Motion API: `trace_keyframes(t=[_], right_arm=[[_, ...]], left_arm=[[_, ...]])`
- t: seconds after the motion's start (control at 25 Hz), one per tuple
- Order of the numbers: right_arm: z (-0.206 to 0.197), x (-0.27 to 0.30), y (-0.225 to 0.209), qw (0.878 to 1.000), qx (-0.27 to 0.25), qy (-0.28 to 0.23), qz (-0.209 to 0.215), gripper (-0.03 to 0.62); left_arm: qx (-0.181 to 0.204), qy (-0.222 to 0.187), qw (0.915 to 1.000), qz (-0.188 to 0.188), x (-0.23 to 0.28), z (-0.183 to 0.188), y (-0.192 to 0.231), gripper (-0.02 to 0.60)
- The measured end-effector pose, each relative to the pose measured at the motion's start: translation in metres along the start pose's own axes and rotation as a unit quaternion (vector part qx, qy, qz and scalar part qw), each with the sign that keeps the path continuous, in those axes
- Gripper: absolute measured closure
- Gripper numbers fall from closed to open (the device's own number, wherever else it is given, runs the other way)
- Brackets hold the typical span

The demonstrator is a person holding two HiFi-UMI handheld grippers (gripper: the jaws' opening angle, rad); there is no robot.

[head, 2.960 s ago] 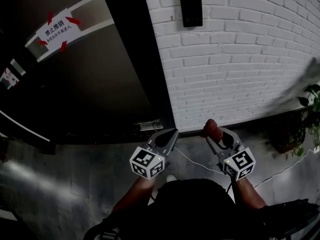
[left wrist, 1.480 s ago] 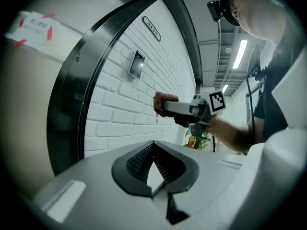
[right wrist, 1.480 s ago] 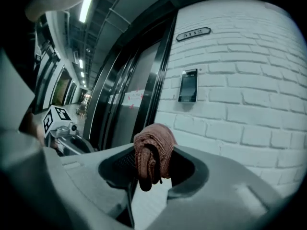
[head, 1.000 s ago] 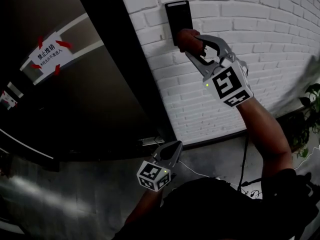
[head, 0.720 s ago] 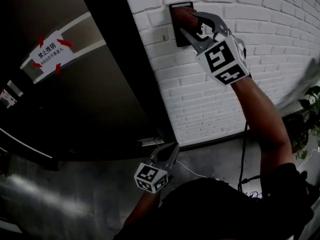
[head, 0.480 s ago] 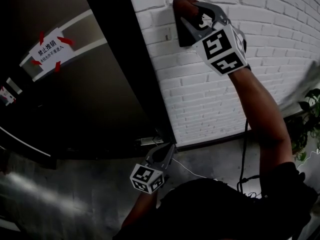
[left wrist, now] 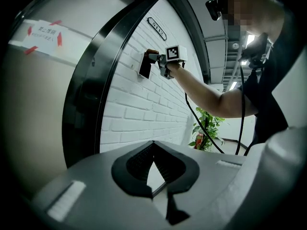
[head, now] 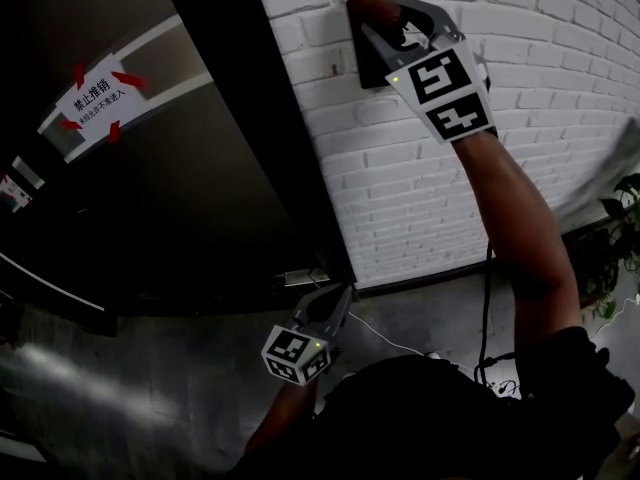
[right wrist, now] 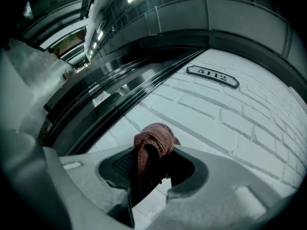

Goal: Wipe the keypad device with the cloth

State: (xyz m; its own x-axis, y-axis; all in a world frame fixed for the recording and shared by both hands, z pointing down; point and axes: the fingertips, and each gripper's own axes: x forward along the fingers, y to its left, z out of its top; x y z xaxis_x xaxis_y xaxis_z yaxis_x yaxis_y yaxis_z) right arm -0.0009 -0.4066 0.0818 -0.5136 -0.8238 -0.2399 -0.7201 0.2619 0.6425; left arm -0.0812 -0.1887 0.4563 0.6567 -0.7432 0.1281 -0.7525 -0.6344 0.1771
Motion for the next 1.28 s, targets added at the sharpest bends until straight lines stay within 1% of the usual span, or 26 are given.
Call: trace_keyframes(t=[0.4, 0.84, 1.28], right_arm=[[-0.009, -0.003, 0.006, 1.0, 0.021, 0.0, -0.005, 0.451], [-0.024, -0.008, 0.017, 0.999, 0.031, 0.01, -0.002, 0.451], [-0.046, -0.015, 0.036, 0.999, 0.028, 0.028, 0.007, 0.451]], left_arm=[[-0.001, 0.001, 1.0, -0.005, 0.001, -0.001, -0.001, 0.565], [0.0, 0.001, 1.0, -0.006, -0.002, 0.002, 0.0, 0.565], [-0.004, 0.001, 1.0, -0.008, -0.002, 0.0, -0.001, 0.565]])
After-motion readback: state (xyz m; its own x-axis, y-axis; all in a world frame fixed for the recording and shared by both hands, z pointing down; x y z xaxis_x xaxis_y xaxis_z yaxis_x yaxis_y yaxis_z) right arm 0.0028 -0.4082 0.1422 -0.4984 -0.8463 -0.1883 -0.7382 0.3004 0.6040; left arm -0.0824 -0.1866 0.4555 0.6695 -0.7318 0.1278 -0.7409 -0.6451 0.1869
